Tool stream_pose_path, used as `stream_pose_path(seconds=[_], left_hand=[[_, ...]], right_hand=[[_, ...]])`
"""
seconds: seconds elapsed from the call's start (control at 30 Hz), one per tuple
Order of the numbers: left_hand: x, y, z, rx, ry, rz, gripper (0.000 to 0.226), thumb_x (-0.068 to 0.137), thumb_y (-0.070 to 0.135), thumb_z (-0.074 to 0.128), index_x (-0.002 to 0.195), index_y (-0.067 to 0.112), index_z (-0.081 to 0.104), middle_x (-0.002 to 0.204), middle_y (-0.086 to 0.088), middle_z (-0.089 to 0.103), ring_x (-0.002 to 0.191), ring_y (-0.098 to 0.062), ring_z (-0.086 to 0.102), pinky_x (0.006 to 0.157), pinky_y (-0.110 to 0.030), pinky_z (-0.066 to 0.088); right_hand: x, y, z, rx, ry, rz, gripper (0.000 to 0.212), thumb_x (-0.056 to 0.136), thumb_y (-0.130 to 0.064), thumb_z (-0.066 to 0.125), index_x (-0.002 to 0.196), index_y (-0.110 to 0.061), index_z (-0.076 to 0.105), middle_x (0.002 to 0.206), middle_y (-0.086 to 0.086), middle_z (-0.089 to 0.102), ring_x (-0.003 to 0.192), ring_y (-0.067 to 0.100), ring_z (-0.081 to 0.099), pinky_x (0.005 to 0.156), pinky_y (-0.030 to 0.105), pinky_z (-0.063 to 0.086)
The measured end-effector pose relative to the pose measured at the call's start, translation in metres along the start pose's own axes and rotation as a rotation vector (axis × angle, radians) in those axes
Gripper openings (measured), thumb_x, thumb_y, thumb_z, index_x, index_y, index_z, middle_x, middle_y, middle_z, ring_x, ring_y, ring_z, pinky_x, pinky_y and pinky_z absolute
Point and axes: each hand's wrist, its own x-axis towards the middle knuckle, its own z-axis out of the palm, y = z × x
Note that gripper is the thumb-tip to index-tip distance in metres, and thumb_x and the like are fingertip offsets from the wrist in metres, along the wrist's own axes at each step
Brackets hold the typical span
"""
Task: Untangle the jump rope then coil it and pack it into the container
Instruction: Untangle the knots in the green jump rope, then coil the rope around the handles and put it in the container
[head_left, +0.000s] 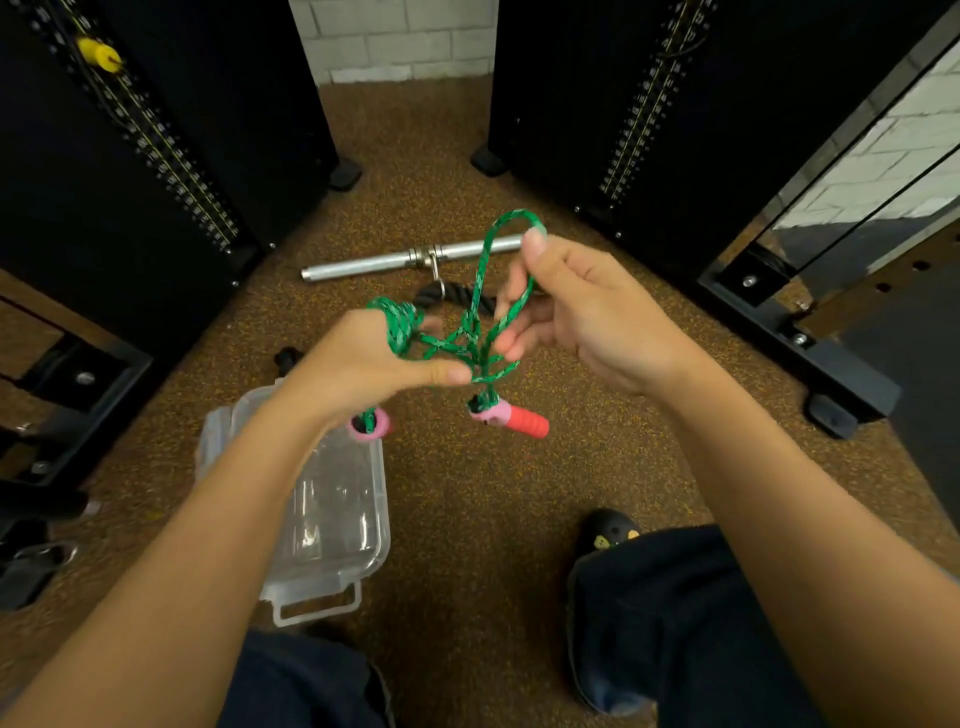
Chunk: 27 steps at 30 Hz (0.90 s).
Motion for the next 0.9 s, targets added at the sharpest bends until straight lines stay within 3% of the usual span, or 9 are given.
stream_pose_path(seconds=[0.17,0.3,0.37,0.43,0.5,0.6,0.7,0.83,0.9], left_hand=[[0.009,-0.013,0.031,0.371,0.027,0.008,0.086,0.035,0.081,0.064,0.091,0.017,0.068,0.088,-0.002,0.071,0.084,-0.020,0.065,0.078,-0.044,0.052],[0.015,-0.017,0.052,0.482,0.104,0.026,0.053,0.065,0.055,0.073,0.079,0.006,0.061,0.078,-0.010,0.063,0.076,-0.025,0.058,0.063,-0.036,0.043],[0.012,-0.015,0.057,0.505,0.157,0.035,0.046,0.072,0.046,0.073,0.063,0.009,0.046,0.064,-0.005,0.050,0.068,-0.023,0.048,0.054,-0.032,0.031],[0.012,-0.017,0.061,0.480,0.202,0.029,0.050,0.071,0.045,0.073,0.060,0.011,0.038,0.061,-0.003,0.043,0.067,-0.022,0.044,0.055,-0.032,0.028],[0.015,-0.019,0.066,0.418,0.233,0.046,0.052,0.067,0.049,0.075,0.065,0.005,0.047,0.065,-0.010,0.053,0.066,-0.023,0.048,0.058,-0.035,0.032],[0.015,-0.019,0.073,0.356,0.251,0.049,0.057,0.062,0.054,0.076,0.058,0.009,0.040,0.054,-0.005,0.045,0.052,-0.017,0.040,0.052,-0.030,0.024],[0.010,-0.011,0.081,0.250,0.192,0.050,0.056,0.058,0.054,0.078,0.053,0.017,0.037,0.051,0.002,0.044,0.048,-0.011,0.042,0.047,-0.023,0.034],[0.003,0.002,0.089,0.079,0.211,0.036,0.048,0.063,0.043,0.081,0.054,0.025,0.037,0.055,0.011,0.039,0.052,0.001,0.034,0.047,-0.007,0.034],[0.005,0.001,0.091,-0.040,0.261,0.006,0.048,0.064,0.040,0.082,0.054,0.025,0.037,0.053,0.011,0.038,0.050,-0.001,0.034,0.044,-0.009,0.033]], right_hand=[[-0.001,-0.011,-0.002,0.493,-0.006,-0.034,0.038,0.100,-0.032,0.025,0.075,-0.011,0.044,0.066,0.003,0.059,0.051,0.010,0.063,0.050,0.017,0.054],[-0.002,-0.015,-0.003,0.807,-0.014,-0.072,0.036,0.097,-0.032,0.029,0.073,-0.010,0.045,0.067,0.005,0.061,0.057,0.010,0.066,0.053,0.017,0.055],[-0.002,-0.018,-0.003,0.941,-0.019,-0.082,0.034,0.093,-0.030,0.034,0.071,-0.008,0.049,0.067,0.007,0.061,0.058,0.013,0.067,0.052,0.018,0.055],[-0.002,-0.021,-0.002,1.056,-0.032,-0.084,0.037,0.091,-0.027,0.038,0.068,-0.004,0.054,0.068,0.011,0.061,0.060,0.017,0.068,0.052,0.021,0.056],[-0.002,-0.022,-0.002,1.179,-0.096,-0.069,0.039,0.094,-0.024,0.039,0.070,0.001,0.056,0.070,0.018,0.062,0.064,0.024,0.069,0.055,0.028,0.058],[-0.001,-0.020,0.002,1.331,-0.224,-0.001,0.037,0.094,-0.021,0.037,0.078,0.007,0.056,0.077,0.032,0.062,0.073,0.038,0.068,0.064,0.039,0.060],[-0.002,-0.017,0.008,1.370,-0.303,0.069,0.035,0.097,-0.019,0.034,0.084,0.007,0.053,0.084,0.039,0.061,0.081,0.046,0.066,0.072,0.045,0.059],[-0.004,-0.019,0.015,1.400,-0.362,0.123,0.029,0.098,-0.015,0.038,0.089,0.010,0.050,0.091,0.044,0.058,0.088,0.052,0.063,0.077,0.051,0.057],[-0.006,-0.023,0.017,1.402,-0.360,0.127,0.027,0.095,-0.012,0.038,0.091,0.012,0.048,0.093,0.046,0.056,0.089,0.054,0.061,0.079,0.052,0.056]])
